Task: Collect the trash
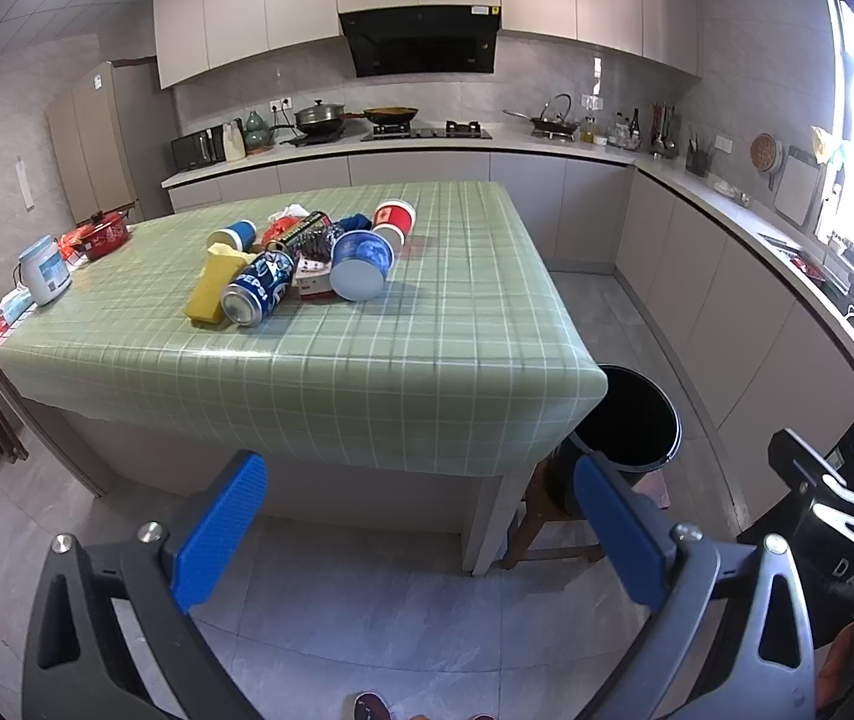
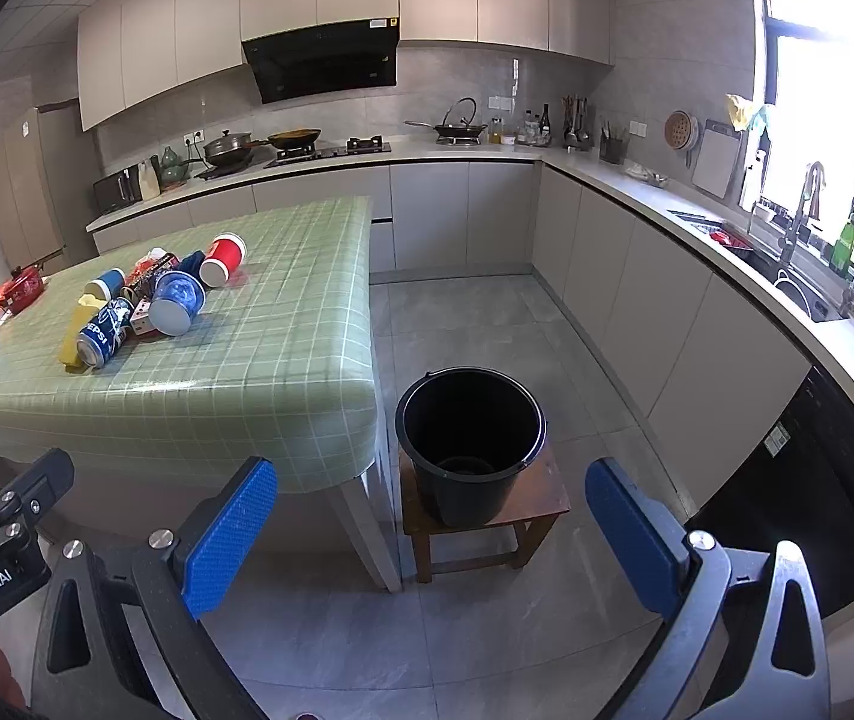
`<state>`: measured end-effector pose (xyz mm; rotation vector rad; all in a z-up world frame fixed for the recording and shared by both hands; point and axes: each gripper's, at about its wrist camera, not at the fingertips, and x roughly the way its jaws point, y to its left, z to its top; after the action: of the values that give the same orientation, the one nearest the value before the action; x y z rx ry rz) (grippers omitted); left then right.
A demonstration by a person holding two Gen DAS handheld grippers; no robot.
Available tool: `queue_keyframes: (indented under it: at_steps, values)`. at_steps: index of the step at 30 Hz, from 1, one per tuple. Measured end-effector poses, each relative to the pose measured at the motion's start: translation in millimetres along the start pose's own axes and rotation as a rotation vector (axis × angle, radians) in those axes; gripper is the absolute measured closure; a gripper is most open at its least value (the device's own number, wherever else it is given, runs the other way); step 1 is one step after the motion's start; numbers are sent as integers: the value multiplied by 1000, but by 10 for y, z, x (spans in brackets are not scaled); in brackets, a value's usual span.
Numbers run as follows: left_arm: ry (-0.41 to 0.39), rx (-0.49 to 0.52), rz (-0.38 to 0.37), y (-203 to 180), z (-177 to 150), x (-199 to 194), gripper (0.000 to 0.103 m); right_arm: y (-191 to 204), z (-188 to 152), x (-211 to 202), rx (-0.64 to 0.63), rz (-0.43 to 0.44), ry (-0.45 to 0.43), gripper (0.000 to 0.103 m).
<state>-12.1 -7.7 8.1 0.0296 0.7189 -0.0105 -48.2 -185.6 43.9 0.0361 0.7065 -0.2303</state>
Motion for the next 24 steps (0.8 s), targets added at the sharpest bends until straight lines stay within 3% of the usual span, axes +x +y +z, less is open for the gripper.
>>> queue_keyframes:
  at_steps: [24]
  values:
    - [-3,3,-2,1,17,17,0,-26,4,39,11,2,3,0]
